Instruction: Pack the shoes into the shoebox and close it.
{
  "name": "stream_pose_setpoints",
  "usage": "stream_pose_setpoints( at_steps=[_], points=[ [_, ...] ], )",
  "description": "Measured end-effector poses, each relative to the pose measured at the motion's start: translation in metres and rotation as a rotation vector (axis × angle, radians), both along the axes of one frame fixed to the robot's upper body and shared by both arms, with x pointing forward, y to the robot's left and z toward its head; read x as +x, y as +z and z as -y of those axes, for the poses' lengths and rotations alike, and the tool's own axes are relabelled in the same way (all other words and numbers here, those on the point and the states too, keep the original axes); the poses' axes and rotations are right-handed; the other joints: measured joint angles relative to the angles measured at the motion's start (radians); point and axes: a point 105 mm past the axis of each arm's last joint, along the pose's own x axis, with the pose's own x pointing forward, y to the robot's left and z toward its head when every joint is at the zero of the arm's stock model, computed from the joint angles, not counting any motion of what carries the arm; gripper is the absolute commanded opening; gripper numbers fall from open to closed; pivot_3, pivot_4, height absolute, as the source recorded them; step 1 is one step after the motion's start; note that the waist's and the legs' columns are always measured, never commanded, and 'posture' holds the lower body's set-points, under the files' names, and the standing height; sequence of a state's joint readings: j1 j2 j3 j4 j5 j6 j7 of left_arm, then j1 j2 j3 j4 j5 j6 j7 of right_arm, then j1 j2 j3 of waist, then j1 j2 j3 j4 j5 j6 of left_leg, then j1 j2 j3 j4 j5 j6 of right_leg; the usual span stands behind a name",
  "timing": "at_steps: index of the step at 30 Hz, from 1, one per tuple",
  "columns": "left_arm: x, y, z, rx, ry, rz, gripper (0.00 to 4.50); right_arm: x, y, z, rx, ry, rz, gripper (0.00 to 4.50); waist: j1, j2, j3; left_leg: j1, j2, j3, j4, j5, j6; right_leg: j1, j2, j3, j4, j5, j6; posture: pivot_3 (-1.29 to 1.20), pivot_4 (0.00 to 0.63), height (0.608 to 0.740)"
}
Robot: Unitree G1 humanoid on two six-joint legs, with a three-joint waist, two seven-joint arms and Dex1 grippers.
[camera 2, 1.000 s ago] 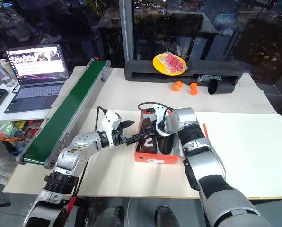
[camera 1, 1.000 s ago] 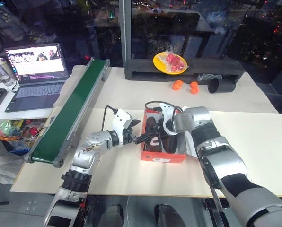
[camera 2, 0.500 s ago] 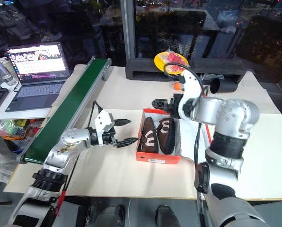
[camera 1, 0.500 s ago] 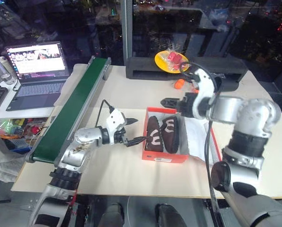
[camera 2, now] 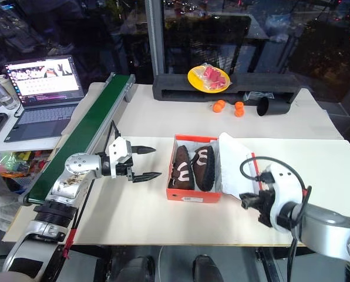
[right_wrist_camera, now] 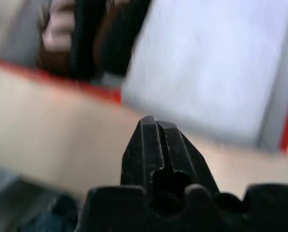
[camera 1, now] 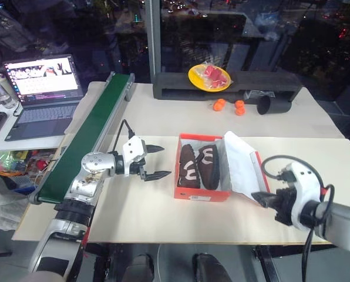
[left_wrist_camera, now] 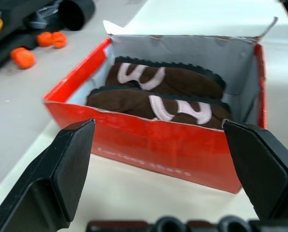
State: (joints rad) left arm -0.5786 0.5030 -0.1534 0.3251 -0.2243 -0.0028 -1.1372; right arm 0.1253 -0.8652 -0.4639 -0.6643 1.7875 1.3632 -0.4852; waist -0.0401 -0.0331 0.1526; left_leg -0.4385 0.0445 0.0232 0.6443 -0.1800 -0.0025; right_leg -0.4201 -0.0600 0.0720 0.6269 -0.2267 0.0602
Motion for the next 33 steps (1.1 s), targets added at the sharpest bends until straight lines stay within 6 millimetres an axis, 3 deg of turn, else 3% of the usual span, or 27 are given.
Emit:
stream_pose_setpoints(
  at_steps=[4, 6, 10, 18, 25, 33],
  points=[
    [-0.001, -0.002, 0.007, -0.008, -0.023, -0.006, 4.50, -0.009, -0.036, -0.006, 0.047, -0.097, -0.137, 0.02, -0.004, -0.002, -0.001, 0.000, 0.000, 0.000, 0.002, 0.000, 0.000, 0.000, 0.000, 0.001, 0.000, 0.000, 0.000, 0.00, 0.150, 0.728],
    [-0.001, -0.003, 0.008, -0.005, -0.029, -0.008, 4.50, -0.002, -0.052, -0.006, 0.070, -0.187, -0.174, 0.02, -0.004, -0.002, -0.001, 0.000, 0.000, 0.001, 0.003, 0.001, 0.001, 0.000, 0.000, 0.002, 0.000, 0.000, 0.000, 0.00, 0.150, 0.728],
    [0.000, -0.003, 0.008, 0.000, -0.036, -0.009, 4.50, 0.021, -0.064, -0.004, 0.159, -0.331, -0.177, 0.02, -0.002, -0.002, -0.001, 0.000, 0.000, 0.001, 0.004, 0.001, 0.001, 0.000, 0.001, 0.002, 0.000, 0.000, 0.000, 0.00, 0.150, 0.728],
    [0.011, 0.006, -0.007, 0.022, 0.003, 0.007, 4.50, 0.063, -0.081, 0.025, 0.268, -0.653, -0.184, 0.02, 0.004, -0.002, -0.001, -0.001, 0.000, 0.001, 0.004, 0.001, 0.001, -0.001, 0.001, 0.002, 0.001, 0.000, 0.000, 0.00, 0.150, 0.728],
    [0.013, 0.012, -0.011, 0.022, 0.019, 0.034, 4.50, 0.093, -0.081, 0.043, 0.419, -0.887, -0.123, 0.02, 0.002, -0.002, -0.001, -0.001, 0.000, 0.001, 0.004, 0.001, 0.001, 0.000, 0.001, 0.002, 0.001, 0.000, 0.001, 0.00, 0.150, 0.728],
    [0.011, 0.015, -0.009, 0.022, 0.013, 0.041, 4.50, 0.131, -0.076, 0.074, 0.744, -1.242, 0.014, 0.02, -0.001, -0.002, -0.001, -0.001, 0.000, 0.001, 0.005, 0.001, 0.001, -0.001, 0.001, 0.002, 0.003, 0.001, 0.001, 0.00, 0.150, 0.728]
  ],
)
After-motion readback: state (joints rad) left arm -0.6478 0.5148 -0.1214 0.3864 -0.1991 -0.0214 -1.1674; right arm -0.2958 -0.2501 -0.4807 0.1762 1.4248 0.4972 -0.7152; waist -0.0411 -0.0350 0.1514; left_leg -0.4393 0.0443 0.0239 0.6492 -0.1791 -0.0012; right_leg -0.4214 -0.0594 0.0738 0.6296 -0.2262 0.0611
